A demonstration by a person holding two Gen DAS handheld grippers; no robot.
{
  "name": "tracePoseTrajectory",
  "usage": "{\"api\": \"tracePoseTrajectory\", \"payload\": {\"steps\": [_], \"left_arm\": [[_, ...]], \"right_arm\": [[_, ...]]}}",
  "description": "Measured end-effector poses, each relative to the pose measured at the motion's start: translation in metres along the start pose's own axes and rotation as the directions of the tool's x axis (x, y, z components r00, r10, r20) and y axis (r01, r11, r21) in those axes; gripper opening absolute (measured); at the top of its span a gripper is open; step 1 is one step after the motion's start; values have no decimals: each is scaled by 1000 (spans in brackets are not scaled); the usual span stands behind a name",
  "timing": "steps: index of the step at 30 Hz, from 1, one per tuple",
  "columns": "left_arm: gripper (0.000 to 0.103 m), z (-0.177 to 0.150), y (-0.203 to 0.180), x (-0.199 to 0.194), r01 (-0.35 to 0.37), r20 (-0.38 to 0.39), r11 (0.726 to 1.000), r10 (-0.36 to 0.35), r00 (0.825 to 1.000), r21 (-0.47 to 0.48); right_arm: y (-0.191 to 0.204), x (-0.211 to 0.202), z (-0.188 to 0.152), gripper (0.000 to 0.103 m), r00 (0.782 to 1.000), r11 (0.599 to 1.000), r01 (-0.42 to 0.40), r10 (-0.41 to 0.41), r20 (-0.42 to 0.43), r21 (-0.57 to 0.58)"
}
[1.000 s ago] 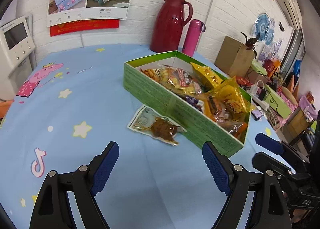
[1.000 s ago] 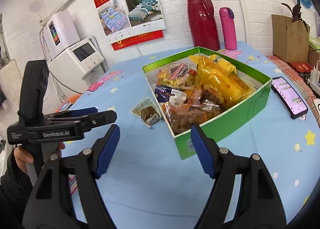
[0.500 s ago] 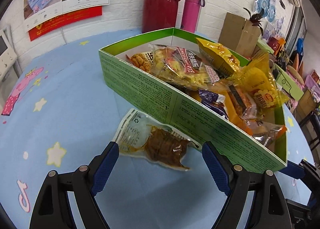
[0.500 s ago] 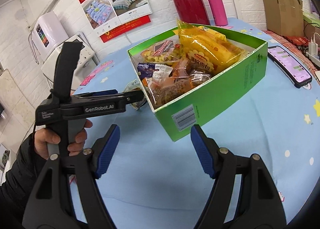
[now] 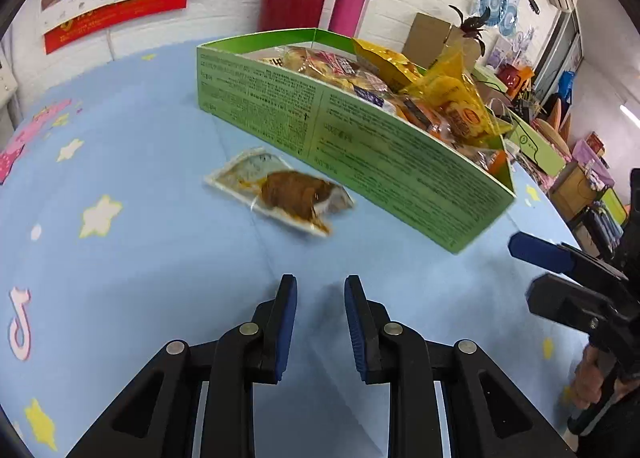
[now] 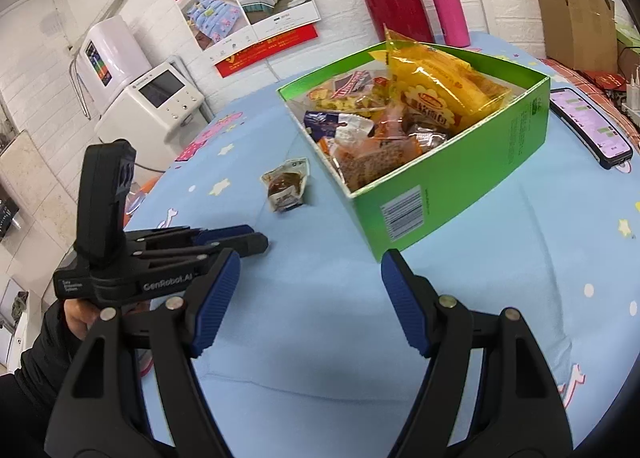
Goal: Organize snacks
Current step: 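Grasp the clear meat packet with both grippers and lift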
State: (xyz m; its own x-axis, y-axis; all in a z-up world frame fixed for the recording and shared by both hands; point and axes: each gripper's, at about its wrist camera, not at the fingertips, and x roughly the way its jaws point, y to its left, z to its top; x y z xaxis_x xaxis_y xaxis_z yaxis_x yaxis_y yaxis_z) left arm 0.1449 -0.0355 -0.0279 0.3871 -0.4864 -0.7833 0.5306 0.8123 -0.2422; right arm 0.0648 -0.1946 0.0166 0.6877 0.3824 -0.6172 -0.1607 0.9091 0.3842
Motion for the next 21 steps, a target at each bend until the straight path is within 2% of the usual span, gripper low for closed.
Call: {"api": "tracePoseTrajectory", "payload": {"steps": [3, 5, 9, 10, 13, 17, 20, 21], "left_arm": [[27, -12, 14, -14, 55, -14, 993, -57, 998, -102], [31, -12, 31, -23, 103, 8, 975, -103, 995, -195], [53, -9, 59, -40, 76, 89, 951, -52, 995, -298], [54, -8, 65, -43, 68, 103, 945, -36, 994, -320], [54, -4, 80, -43, 72, 121, 928, -30, 992, -364], [54, -5, 91, -39, 73, 140, 917, -19, 990, -392], [54, -7, 101, -34, 70, 138, 914, -15, 990, -399], [54, -8, 103, -31, 74, 130, 913, -24, 991, -402]], "right_arm": [[10, 6, -2, 74, 999, 999, -42, 42, -18, -14], [16, 13, -2, 74, 998, 999, -52, 52, -34, -16], [40, 31, 5, 68, 997, 996, -56, 53, -50, -64], [47, 37, 8, 68, 998, 995, -51, 47, -51, -84], [68, 62, 17, 68, 998, 984, 33, -43, -51, -172], [82, 97, 31, 68, 984, 953, 159, -173, -31, -257], [85, 118, 36, 68, 959, 915, 264, -283, -21, -304], [85, 125, 36, 64, 950, 903, 288, -311, -20, -319]]}}
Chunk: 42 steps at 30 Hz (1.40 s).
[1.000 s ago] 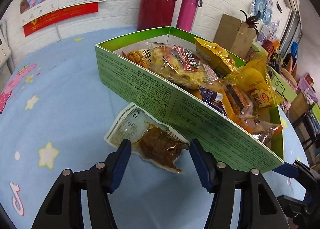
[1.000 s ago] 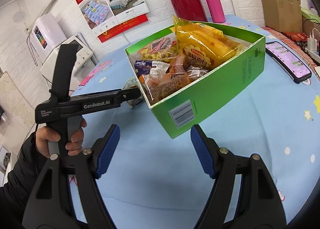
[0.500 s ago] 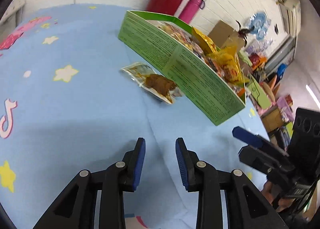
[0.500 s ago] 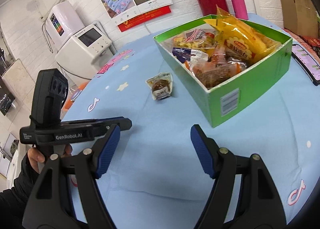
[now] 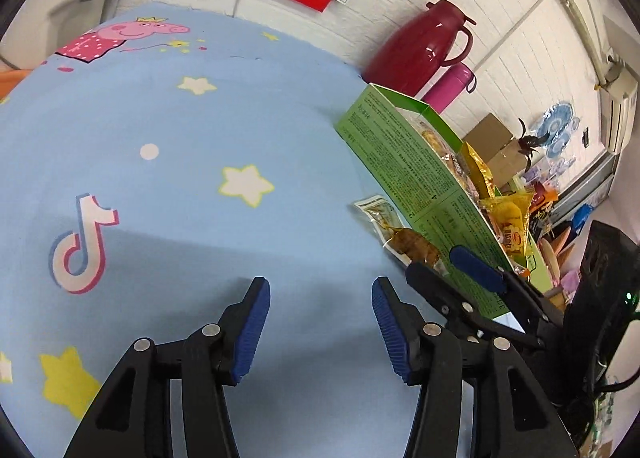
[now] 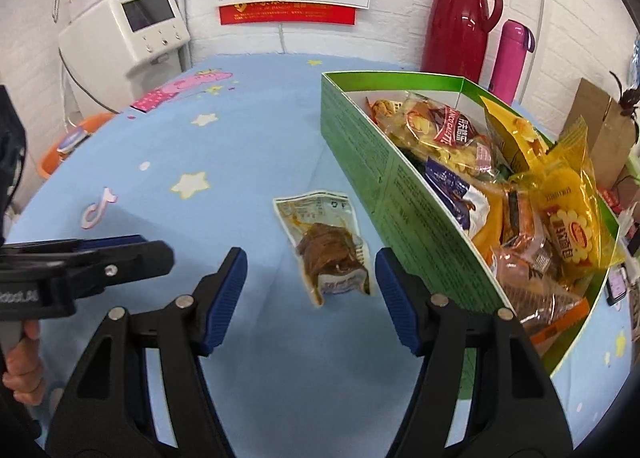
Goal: Organize snacks
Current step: 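Grasp the clear meat packet with both grippers and lift, then lower the meat packet into the green box and open both grippers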
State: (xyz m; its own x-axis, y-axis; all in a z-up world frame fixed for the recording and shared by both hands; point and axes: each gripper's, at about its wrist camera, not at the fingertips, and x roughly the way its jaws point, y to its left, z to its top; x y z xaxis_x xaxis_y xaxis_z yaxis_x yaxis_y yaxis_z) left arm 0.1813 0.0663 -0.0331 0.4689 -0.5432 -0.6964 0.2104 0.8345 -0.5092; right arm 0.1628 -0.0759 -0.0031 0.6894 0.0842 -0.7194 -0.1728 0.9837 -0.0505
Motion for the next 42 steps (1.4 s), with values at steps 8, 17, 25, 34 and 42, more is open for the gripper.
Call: {"api": "tracePoseTrajectory", "payload": {"steps": [8, 17, 25, 34, 42], "left_arm": [[54, 0, 8, -9, 88, -22, 996, -89, 996, -28], [54, -12, -7, 5, 211, -93, 977, -211, 973, -3], [54, -17, -39, 4, 236, -58, 964, -230, 971, 126], [34, -23, -41, 21, 212, -95, 968, -200, 975, 132], [34, -25, -70, -17, 247, -3, 951, -251, 968, 186]], "right_arm": [[-8, 12, -12, 35, 982, 985, -163, 168, -86, 63], [-3, -17, -45, 36, 939, 936, -327, 337, -65, 130], [1, -21, -45, 36, 939, 934, -329, 339, -58, 136], [6, -22, -43, 35, 952, 945, -292, 301, -49, 147], [-3, -73, -41, 35, 956, 950, -287, 276, 95, 122]]}}
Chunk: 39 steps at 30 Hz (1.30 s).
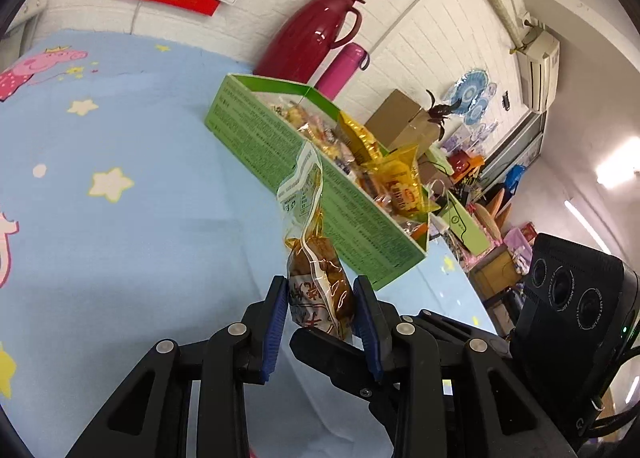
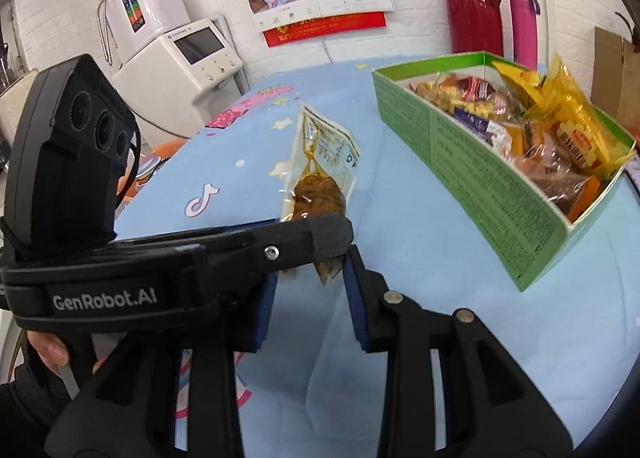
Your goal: Organize snacks
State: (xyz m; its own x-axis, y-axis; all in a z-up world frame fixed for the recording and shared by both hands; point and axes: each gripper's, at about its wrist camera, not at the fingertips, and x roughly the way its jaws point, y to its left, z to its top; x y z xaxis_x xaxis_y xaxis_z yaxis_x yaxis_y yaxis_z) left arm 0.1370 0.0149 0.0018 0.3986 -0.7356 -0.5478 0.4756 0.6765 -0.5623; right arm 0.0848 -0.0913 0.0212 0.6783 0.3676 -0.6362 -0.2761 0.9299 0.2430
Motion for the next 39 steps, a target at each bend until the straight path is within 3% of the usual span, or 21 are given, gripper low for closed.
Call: {"api": "tracePoseTrajectory", "payload": {"steps": [3, 9, 17, 18, 19, 20, 21, 23, 28, 34, 36, 39], "left_arm": [[34, 12, -24, 2, -10, 12, 999, 10, 1000, 51], [34, 50, -60, 37, 22, -33, 994, -19, 999, 109], [34, 90, -82, 102, 12, -75, 990, -2, 997, 143], [39, 94, -81, 109, -5, -82, 989, 17, 997, 145], [58, 97, -79, 114, -19, -96, 990, 33, 995, 139], [71, 98, -75, 118, -35, -110, 992, 48, 993, 120], [88, 99, -69, 119, -65, -109, 995, 74, 991, 81], [88, 96, -62, 110, -57, -54, 998, 59, 997, 32], [88, 95, -66, 90, -144, -10, 988, 145, 989, 48], [89, 78, -80, 49, -222, 86, 973, 216, 973, 68], [89, 69, -87, 34, -267, 114, 961, 258, 959, 74], [89, 47, -97, 11, -361, 164, 928, 345, 924, 86]], "right_arm": [[-8, -17, 6, 35, 998, 1000, 13, -13, 54, -5], [-54, -38, 26, 35, 991, 997, 18, -28, 128, 76], [-108, -29, 54, 35, 986, 991, 88, -101, 130, 101], [-114, -25, 57, 35, 987, 991, 93, -106, 124, 101], [-118, -22, 58, 37, 985, 989, 109, -121, 121, 96], [-122, -21, 58, 50, 983, 987, 129, -139, 116, 92], [-125, -22, 57, 70, 980, 985, 146, -157, 120, 95], [-127, -32, 51, 83, 970, 983, 149, -166, 179, 103], [-127, -45, 45, 84, 966, 982, 150, -171, 193, 115], [-116, -75, 32, 95, 963, 981, 105, -142, 229, 166], [-108, -86, 27, 99, 957, 980, 125, -160, 241, 154], [-98, -105, 15, 102, 949, 977, 164, -194, 249, 137]]}}
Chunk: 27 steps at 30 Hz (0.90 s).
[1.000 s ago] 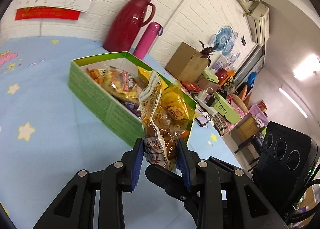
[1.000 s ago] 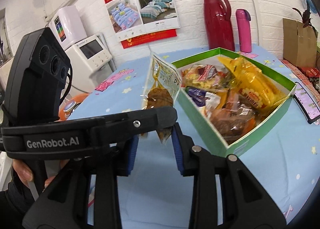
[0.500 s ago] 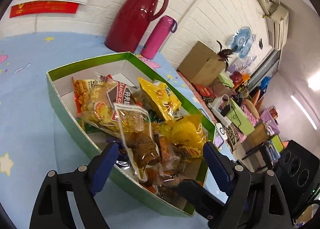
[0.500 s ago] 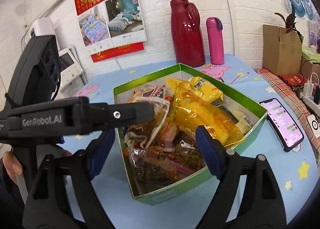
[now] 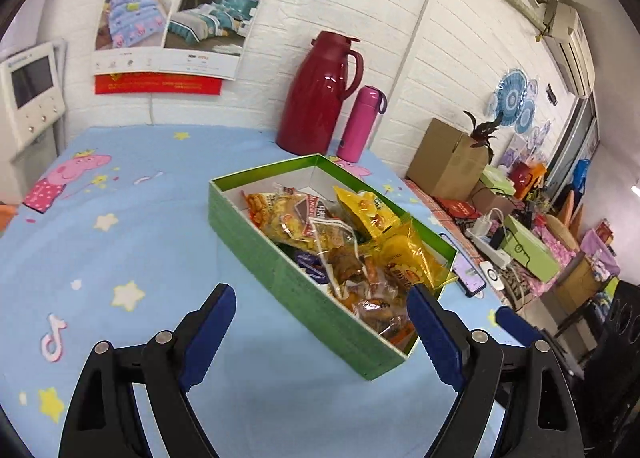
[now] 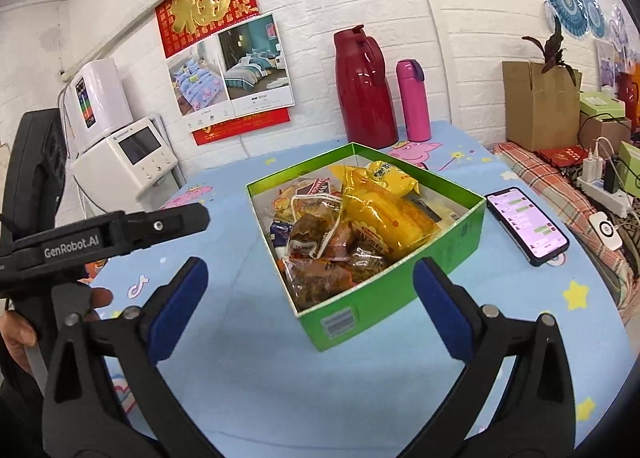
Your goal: Organize snacks
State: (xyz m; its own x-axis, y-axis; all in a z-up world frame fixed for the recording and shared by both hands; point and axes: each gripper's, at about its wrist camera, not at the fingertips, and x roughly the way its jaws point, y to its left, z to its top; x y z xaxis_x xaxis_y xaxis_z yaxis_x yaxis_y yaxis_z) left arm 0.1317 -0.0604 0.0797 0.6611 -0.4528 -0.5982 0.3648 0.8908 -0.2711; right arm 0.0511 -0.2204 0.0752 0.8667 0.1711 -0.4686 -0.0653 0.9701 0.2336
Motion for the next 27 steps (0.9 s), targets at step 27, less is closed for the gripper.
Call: {"api": "tracePoseTrajectory", "payload": {"steps": [27], "left_arm": [[89, -110, -15, -47, -261, -64, 964, 264, 962, 53]], "right_arm": [[-12, -54, -66, 102, 976, 980, 200, -200, -92, -8]]}}
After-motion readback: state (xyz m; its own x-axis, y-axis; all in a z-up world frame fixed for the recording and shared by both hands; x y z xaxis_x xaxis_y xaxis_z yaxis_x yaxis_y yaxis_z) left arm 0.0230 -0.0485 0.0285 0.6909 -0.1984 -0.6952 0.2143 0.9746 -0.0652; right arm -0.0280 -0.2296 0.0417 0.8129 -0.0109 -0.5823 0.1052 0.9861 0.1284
